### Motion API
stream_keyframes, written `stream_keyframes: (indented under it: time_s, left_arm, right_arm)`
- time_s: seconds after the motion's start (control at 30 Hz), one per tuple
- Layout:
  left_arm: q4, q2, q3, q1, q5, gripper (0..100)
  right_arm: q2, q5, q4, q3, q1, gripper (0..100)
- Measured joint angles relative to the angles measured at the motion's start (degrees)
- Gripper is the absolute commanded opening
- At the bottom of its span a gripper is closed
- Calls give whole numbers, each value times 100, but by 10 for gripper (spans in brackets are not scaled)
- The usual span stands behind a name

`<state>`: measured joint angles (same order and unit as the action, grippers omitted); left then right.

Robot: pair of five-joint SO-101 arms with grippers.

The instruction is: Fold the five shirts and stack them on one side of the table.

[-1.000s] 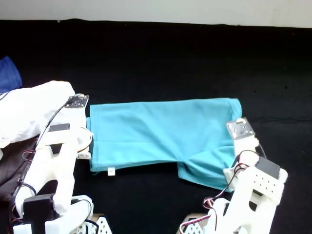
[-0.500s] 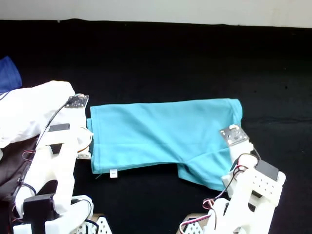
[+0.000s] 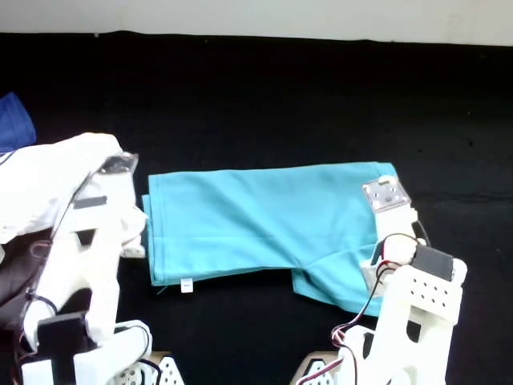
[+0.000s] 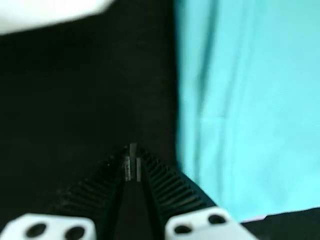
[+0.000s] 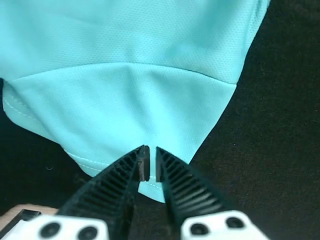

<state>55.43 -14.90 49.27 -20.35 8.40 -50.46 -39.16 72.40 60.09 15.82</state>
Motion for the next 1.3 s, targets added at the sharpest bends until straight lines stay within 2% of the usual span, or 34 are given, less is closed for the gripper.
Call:
stream_keyframes:
  time_s: [0.2,0.3,0.37,0.53,0.83,1.0,1.17,1.3]
  left_arm:
    - [2066,18,-1829,35,-62,9]
    - [2611,18,-2198,466,-62,9]
    - [2673,18,-2198,888,-62,9]
    - [2242,18,-1688,1714,-62,9]
    - [949,18,-229,1820,-35,9]
    - [396,18,176,1433,457,9]
    - [132,62,167,774,862,9]
    - [35,554,-202,466,1002,9]
  right_arm:
    - [0,0,9,0,0,9]
    - [0,132,9,0,0,9]
    - [0,396,9,0,-26,9]
    - [9,818,176,0,-360,9]
    - [18,1134,571,0,-835,12]
    - [18,888,826,0,-844,26]
    - [18,519,923,0,-844,139]
    - [18,501,1081,0,-1292,149]
